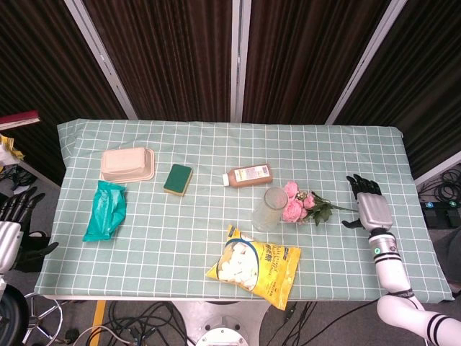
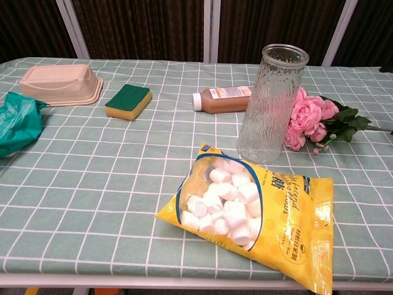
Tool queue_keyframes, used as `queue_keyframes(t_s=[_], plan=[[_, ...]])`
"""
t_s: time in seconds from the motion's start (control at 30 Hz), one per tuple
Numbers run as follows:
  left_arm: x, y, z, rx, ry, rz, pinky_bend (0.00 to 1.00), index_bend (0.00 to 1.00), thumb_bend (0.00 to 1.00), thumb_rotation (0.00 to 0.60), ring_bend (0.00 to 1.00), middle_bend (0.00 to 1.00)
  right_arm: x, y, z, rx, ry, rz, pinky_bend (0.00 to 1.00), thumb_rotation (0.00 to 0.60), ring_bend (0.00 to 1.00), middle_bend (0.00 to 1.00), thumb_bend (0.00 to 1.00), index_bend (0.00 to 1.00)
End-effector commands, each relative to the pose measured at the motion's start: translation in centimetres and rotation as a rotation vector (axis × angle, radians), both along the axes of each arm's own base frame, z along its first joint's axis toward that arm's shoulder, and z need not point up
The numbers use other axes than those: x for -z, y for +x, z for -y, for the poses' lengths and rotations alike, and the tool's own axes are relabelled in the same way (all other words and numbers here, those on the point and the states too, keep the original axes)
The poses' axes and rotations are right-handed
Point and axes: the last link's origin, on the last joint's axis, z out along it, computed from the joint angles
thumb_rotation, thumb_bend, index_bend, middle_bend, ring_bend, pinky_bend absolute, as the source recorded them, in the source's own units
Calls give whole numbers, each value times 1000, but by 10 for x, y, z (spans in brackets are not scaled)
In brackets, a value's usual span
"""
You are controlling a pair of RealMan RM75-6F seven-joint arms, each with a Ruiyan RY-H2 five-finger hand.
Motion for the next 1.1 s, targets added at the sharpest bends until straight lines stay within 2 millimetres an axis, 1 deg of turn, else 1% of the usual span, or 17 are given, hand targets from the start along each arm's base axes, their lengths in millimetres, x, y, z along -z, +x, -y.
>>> queue_keyframes(t_s=[0.03,0.23,0.4,0.43,0.57,0.63,0.73,0.77,0.8,0.97,1.03,1.1], plan=[[-1,-1,0,-4,0,-1,64,85,13,600,0,0,15,6,10,3,45,-11,0,600,0,0,0,0],[-1,-4,-1,-14,4,0,64,85,13,600,0,0,36,23,25,-19,85,2,0,600,0,1,0,0],[-1,-8,0,-24,3,1,64,85,13,600,0,0,54,37,33,-43,133,32,0,600,0,49,0,0],[-1,-8,0,-25,4,1,64,86,13,600,0,0,57,39,34,-53,134,34,0,600,0,68,0,0],[-3,-10,0,-30,8,0,64,85,12,600,0,0,67,46,37,-86,124,32,0,600,0,203,0,3],[-4,-11,0,-33,9,1,64,85,13,600,0,0,71,49,38,-93,126,34,0,600,0,263,0,60],[-5,-12,1,-38,10,2,64,85,13,600,0,0,76,50,38,-96,124,34,0,600,12,347,13,254],[-5,-12,1,-38,10,3,64,85,13,600,0,0,77,50,38,-96,122,32,0,600,29,379,22,336],[-5,-13,1,-39,9,3,64,85,13,600,0,0,77,49,38,-94,119,32,0,600,51,407,29,393],[-5,-13,1,-42,8,5,64,86,12,600,0,0,72,48,37,-89,97,39,0,600,109,492,80,536],[-5,-14,1,-43,6,7,64,86,12,600,0,0,66,45,35,-78,95,50,0,600,154,530,94,590],[-4,-13,1,-41,4,9,65,85,12,600,0,0,57,43,34,-66,87,68,0,600,197,552,100,620]])
